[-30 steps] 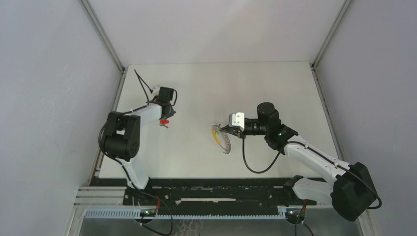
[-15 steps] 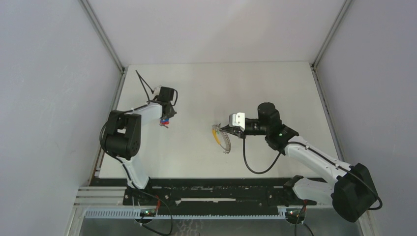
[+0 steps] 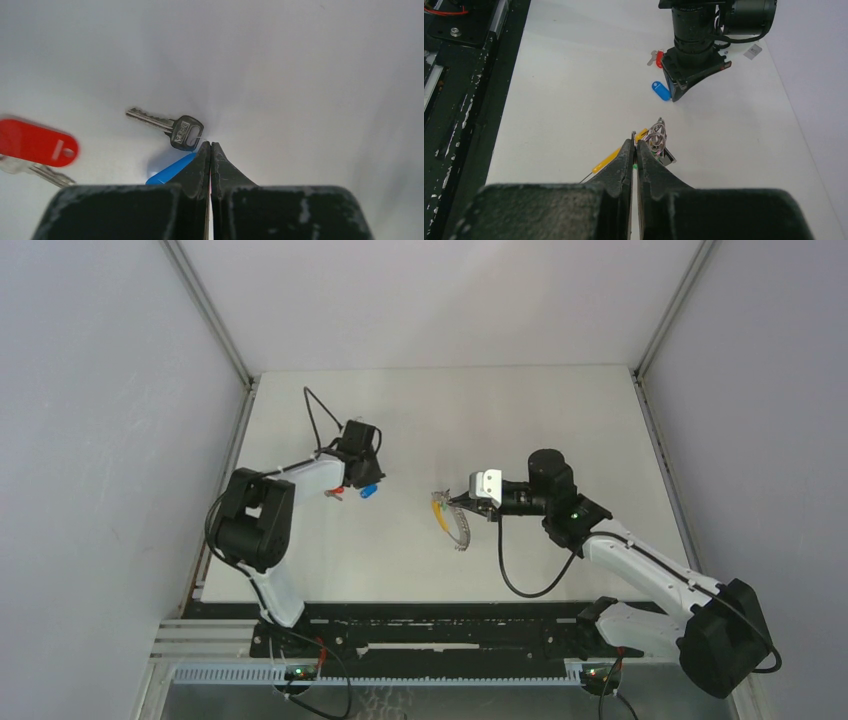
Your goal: Put the keys on the keyring
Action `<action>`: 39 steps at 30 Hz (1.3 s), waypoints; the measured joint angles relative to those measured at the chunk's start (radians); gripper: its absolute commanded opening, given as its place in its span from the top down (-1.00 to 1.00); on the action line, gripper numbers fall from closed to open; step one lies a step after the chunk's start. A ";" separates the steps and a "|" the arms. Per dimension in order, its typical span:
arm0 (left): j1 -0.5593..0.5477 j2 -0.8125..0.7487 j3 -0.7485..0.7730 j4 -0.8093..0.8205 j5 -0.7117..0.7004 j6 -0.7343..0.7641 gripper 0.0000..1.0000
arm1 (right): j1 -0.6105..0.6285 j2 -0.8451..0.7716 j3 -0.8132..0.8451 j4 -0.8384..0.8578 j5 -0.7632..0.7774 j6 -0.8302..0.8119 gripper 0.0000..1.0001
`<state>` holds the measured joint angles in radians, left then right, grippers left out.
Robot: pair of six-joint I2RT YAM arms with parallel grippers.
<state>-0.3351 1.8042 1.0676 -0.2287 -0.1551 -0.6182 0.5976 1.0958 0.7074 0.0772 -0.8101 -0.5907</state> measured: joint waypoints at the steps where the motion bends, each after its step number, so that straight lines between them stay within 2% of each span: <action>1: -0.015 -0.011 -0.006 0.003 0.011 0.000 1.00 | 0.000 -0.003 0.000 0.000 0.001 0.000 1.00; 5: -0.053 -0.069 -0.037 0.007 0.058 0.001 0.97 | 0.000 -0.011 0.000 0.000 0.003 0.000 1.00; 12: -0.053 -0.169 -0.098 0.010 0.053 0.040 0.68 | 0.000 -0.015 0.000 -0.002 0.010 0.000 1.00; 22: -0.085 -0.172 -0.106 0.008 0.016 0.116 0.48 | 0.000 -0.015 0.000 -0.005 0.016 -0.001 1.00; 25: -0.111 -0.172 -0.106 -0.002 -0.018 0.120 0.48 | 0.000 -0.015 0.000 -0.008 0.016 -0.001 1.00; 29: -0.127 -0.178 -0.132 0.031 -0.044 0.053 0.48 | 0.000 -0.015 0.000 -0.008 0.016 -0.002 1.00; 31: -0.127 -0.197 -0.197 0.085 -0.051 -0.031 0.49 | 0.000 -0.015 0.000 -0.008 0.016 -0.002 1.00; 39: -0.127 -0.201 -0.303 0.217 -0.047 -0.266 0.49 | 0.000 -0.015 0.000 -0.010 0.016 -0.004 1.00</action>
<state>-0.4618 1.6032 0.7650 -0.0120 -0.2024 -0.8845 0.5980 1.0805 0.7071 0.0673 -0.7940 -0.5949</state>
